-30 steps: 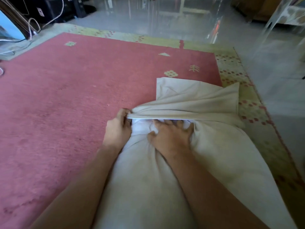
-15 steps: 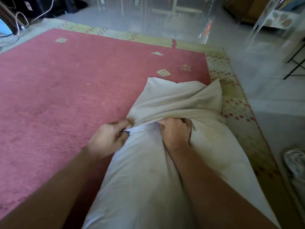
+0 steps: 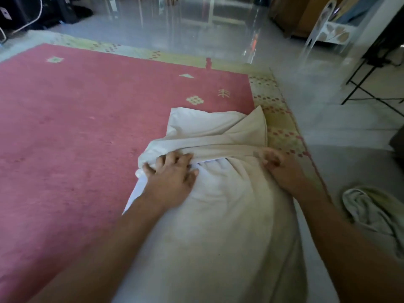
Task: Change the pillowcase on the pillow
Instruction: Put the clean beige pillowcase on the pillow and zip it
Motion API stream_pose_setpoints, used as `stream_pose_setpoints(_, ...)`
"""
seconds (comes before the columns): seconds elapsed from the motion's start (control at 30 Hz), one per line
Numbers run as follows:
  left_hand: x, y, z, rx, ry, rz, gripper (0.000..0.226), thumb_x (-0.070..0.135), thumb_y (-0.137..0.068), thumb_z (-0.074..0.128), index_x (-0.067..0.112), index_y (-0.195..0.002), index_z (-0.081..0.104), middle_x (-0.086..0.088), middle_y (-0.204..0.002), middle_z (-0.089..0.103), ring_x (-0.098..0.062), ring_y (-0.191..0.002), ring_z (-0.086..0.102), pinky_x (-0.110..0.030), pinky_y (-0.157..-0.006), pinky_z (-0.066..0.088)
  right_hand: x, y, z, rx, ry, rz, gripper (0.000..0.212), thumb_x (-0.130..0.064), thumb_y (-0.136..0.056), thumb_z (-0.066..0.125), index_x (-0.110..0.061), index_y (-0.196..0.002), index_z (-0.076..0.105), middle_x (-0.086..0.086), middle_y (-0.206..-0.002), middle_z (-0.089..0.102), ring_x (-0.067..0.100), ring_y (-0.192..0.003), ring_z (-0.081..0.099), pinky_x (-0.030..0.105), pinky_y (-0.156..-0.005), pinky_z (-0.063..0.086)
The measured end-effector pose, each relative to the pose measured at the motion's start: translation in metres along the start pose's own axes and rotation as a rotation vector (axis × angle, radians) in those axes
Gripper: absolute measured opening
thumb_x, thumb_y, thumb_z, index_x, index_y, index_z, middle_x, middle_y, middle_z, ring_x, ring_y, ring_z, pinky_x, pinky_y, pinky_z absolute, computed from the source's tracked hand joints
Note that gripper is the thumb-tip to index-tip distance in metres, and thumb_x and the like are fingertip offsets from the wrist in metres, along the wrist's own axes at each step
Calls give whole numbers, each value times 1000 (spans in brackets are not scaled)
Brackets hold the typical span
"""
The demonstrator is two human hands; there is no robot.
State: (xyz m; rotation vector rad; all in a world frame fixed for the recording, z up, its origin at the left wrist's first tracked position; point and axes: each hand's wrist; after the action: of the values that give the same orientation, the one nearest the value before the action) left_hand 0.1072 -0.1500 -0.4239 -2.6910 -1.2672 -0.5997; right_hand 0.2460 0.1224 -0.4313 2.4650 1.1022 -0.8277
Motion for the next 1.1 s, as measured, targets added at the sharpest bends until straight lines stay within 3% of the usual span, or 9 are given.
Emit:
stream_pose_setpoints(0.17, 26, -24, 9, 65, -77, 41, 34, 49, -100, 41, 36, -129, 54, 4, -135, 49, -27, -130, 38, -56, -112, 24, 32, -17, -5, -242, 17, -17, 49, -43, -94, 63, -25, -138, 55, -10, -130, 52, 7, -120, 45, 22, -99, 28)
stream_pose_setpoints(0.27, 36, -29, 11, 54, -20, 27, 28, 52, -98, 46, 38, -116, 61, 2, -128, 54, -29, -126, 39, -55, -111, 26, 33, -25, -4, -167, 241, -178, 42, -53, -89, 60, -19, -112, 70, 0, -113, 67, 16, -103, 57, 24, -84, 36)
stream_pose_setpoints(0.33, 47, -31, 13, 16, 1, -3, 39, 62, -94, 47, 40, -123, 60, -1, -134, 52, -30, -130, 37, -60, -114, 22, 30, -26, 0, -148, 312, -287, 56, -61, -78, 47, -13, -91, 73, 8, -95, 69, 25, -93, 61, 30, -78, 41)
stream_pose_setpoints(0.43, 66, -34, 22, -38, -84, 31, 56, 70, -90, 44, 39, -136, 51, -5, -142, 43, -31, -135, 36, -67, -113, 18, 32, -19, 7, -67, 382, -325, 50, -57, -80, 37, -14, -78, 62, 9, -91, 65, 27, -91, 58, 32, -72, 38)
stream_pose_setpoints(0.53, 80, -37, 27, -25, -81, 72, 49, 68, -90, 47, 40, -130, 50, -2, -141, 44, -30, -134, 38, -68, -112, 19, 40, -13, 12, 63, 435, -369, 41, -54, -82, 31, -21, -73, 54, 12, -87, 66, 29, -89, 59, 33, -71, 37)
stream_pose_setpoints(0.7, 78, -36, 33, 39, -65, 126, 31, 62, -89, 54, 41, -112, 51, 10, -125, 50, -25, -125, 41, -62, -111, 22, 41, 10, 13, 243, 526, -393, 38, -47, -79, 45, -21, -51, 44, 6, -47, 53, 30, -39, 52, 23, -52, 25)
stream_pose_setpoints(0.8, 74, -31, 36, 109, -55, 171, 19, 52, -93, 53, 40, -106, 51, 13, -117, 53, -25, -118, 44, -60, -110, 24, 48, 18, 7, 301, 456, -416, 38, -46, -83, 51, -16, -60, 55, 8, -56, 59, 33, -51, 59, 26, -51, 31)
stream_pose_setpoints(0.97, 86, -29, 35, 160, -36, 214, 16, 32, -91, 56, 37, -107, 57, 13, -117, 57, -24, -116, 48, -50, -110, 29, 75, 12, -25, -86, 422, -242, 14, -42, -79, 53, -39, -91, 46, -13, -99, 49, 24, -106, 47, 42, -90, 37)
stream_pose_setpoints(1.1, 112, -31, 34, 32, 17, 212, 31, 18, -90, 49, 37, -113, 58, 6, -124, 55, -26, -121, 45, -48, -110, 32, 95, 19, -22, -178, -197, -89, 29, -10, -91, 67, -30, -107, 54, -1, -119, 56, 23, -117, 54, 29, -90, 42)
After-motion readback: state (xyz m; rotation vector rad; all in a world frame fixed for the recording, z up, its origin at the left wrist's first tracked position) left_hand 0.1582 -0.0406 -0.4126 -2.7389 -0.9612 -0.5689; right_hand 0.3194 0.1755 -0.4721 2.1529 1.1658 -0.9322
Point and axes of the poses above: each hand's wrist, its own y-axis away from the middle knuckle, its own z-axis out of the palm, x = y × z
